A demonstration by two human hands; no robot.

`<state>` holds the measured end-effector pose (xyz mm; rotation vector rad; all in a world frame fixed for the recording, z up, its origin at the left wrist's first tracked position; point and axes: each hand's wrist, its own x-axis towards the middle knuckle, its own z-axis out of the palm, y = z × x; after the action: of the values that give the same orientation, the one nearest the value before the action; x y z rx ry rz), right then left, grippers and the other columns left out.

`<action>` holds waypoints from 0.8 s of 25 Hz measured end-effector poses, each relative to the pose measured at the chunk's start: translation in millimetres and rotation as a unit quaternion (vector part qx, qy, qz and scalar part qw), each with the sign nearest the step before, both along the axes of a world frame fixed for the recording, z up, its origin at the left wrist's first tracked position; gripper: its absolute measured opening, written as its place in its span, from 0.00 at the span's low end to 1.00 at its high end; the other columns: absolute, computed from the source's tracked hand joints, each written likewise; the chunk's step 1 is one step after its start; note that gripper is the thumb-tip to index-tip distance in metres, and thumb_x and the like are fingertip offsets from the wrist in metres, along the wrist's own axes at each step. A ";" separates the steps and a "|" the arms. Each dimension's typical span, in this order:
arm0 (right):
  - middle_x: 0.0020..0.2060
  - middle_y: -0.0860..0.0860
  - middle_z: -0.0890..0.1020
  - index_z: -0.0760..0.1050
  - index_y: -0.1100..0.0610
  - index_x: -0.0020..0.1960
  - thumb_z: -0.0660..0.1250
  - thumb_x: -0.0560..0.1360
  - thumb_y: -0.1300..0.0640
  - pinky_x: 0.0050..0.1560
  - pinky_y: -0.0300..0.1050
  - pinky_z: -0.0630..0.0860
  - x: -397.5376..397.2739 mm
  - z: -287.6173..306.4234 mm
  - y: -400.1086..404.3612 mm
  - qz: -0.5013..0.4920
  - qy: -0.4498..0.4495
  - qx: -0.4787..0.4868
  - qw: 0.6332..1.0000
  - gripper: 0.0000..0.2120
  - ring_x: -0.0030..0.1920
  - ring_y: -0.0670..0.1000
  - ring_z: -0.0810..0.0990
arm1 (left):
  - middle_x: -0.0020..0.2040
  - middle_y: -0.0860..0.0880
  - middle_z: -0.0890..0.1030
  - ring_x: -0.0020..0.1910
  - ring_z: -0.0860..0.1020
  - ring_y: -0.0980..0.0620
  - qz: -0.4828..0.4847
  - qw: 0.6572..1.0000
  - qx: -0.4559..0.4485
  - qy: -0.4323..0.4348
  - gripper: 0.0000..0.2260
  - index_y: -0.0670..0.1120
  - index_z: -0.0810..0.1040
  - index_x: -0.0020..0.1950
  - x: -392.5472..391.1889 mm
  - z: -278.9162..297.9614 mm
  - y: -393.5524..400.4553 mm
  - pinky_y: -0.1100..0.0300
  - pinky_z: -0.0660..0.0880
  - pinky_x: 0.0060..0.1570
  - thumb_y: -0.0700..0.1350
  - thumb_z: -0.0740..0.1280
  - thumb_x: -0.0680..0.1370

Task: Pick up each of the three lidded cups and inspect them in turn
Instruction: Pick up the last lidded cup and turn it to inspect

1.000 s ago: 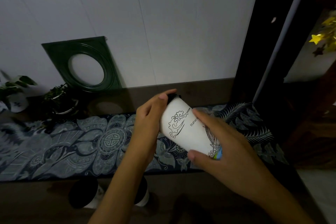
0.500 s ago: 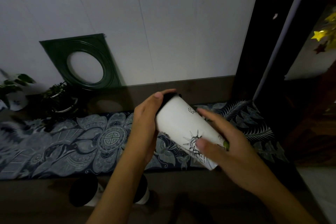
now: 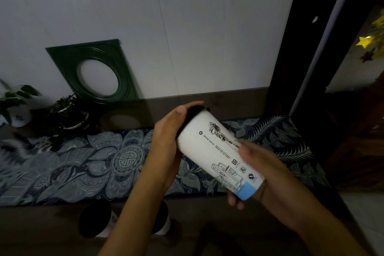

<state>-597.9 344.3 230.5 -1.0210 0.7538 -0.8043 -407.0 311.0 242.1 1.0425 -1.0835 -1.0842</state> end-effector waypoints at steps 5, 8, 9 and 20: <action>0.58 0.30 0.67 0.46 0.21 0.68 0.66 0.62 0.28 0.46 0.41 0.81 -1.0 -3.4 -1.6 -0.049 0.412 -0.369 0.832 0.41 0.54 0.39 0.76 | 0.52 0.46 0.88 0.50 0.85 0.49 0.016 0.999 0.013 -0.026 0.15 0.52 0.86 0.53 -2.7 -1.0 -3.0 0.52 0.80 0.50 0.55 0.61 0.77; 0.57 0.37 0.79 0.63 0.30 0.68 0.73 0.63 0.39 0.41 0.42 0.83 -3.0 -2.2 -3.7 -0.027 0.203 -0.230 0.951 0.36 0.52 0.44 0.82 | 0.55 0.46 0.87 0.54 0.84 0.48 0.002 0.999 -0.001 -0.036 0.17 0.51 0.85 0.56 -0.7 -0.7 -2.9 0.51 0.80 0.54 0.54 0.60 0.78; 0.56 0.44 0.83 0.70 0.37 0.66 0.74 0.63 0.43 0.36 0.42 0.82 -4.2 -2.1 -4.7 -0.013 0.090 -0.146 0.985 0.32 0.46 0.48 0.85 | 0.55 0.46 0.87 0.55 0.84 0.48 -0.003 0.999 -0.011 -0.033 0.17 0.50 0.84 0.57 0.2 -0.7 -2.3 0.51 0.80 0.55 0.54 0.59 0.79; 0.63 0.33 0.70 0.51 0.23 0.68 0.69 0.61 0.31 0.51 0.41 0.79 -3.1 -3.0 -1.3 -0.040 0.373 -0.345 0.860 0.41 0.58 0.40 0.75 | 0.53 0.47 0.87 0.53 0.84 0.49 0.020 0.999 0.005 -0.043 0.17 0.50 0.85 0.55 0.0 -0.9 -2.7 0.51 0.80 0.53 0.55 0.60 0.78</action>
<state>-601.1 343.0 227.5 -2.0284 1.2052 -0.7570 -407.0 308.3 241.1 1.1228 -1.1227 -1.0209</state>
